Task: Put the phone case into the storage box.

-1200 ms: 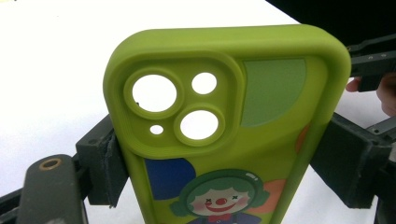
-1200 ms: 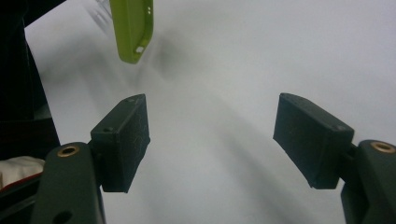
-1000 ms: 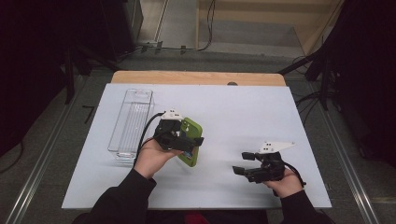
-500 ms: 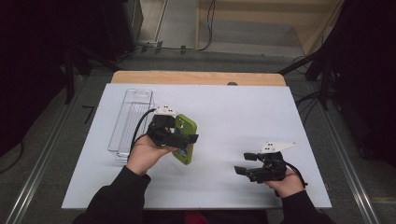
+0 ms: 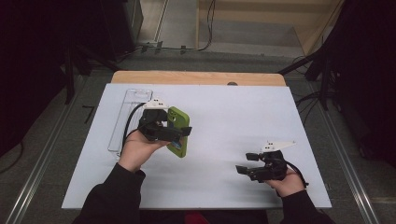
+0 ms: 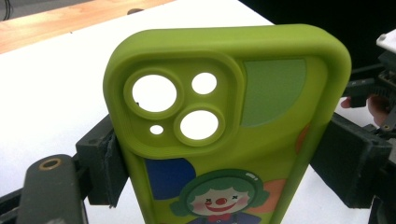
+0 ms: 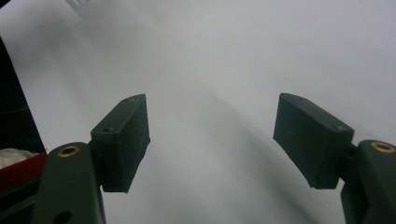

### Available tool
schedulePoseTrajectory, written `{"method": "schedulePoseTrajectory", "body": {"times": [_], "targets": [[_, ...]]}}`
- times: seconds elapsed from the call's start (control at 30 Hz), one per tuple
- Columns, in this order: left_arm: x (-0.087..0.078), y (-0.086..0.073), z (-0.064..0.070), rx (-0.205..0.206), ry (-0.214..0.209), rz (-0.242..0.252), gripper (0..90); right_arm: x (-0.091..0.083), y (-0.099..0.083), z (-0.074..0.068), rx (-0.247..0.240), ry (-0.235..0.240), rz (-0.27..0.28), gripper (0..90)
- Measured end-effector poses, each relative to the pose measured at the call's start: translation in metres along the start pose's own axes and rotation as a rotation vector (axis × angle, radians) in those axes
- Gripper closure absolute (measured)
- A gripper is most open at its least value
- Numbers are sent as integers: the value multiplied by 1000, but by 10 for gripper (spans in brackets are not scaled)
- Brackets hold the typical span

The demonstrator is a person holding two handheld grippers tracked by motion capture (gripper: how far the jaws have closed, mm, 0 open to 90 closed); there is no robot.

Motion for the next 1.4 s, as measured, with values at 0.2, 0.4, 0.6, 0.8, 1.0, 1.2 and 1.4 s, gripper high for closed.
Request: {"method": "schedulePoseTrajectory", "body": {"times": [0.2,0.4,0.6,0.8,1.0,1.2,1.4], "targets": [[-9,0,-8,-19,10,14,164,1,0,-1,-4,7,-2,252],[-19,1,-15,-35,21,27,164,2,-1,-2,-9,11,-10,252],[-29,3,-21,-44,37,45,164,0,1,-4,-18,25,16,251],[-36,3,-25,-53,60,51,164,1,0,-5,-13,24,2,251],[-44,4,-30,-71,70,59,164,2,0,-5,-20,25,1,251],[-53,4,-36,-81,100,68,164,2,0,-5,-22,26,-2,251],[-61,3,-42,-98,123,81,164,2,0,-6,-26,30,1,252]]}}
Point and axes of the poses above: each handheld gripper's, and its own axes: x roughly forward along the jaws, y roughly out of its top, z roughly to its right, the point moved 2 cm from there along x, roughly forward along the jaws, and after that the axes turned 6 degrees about x, right-handed, at the moved point
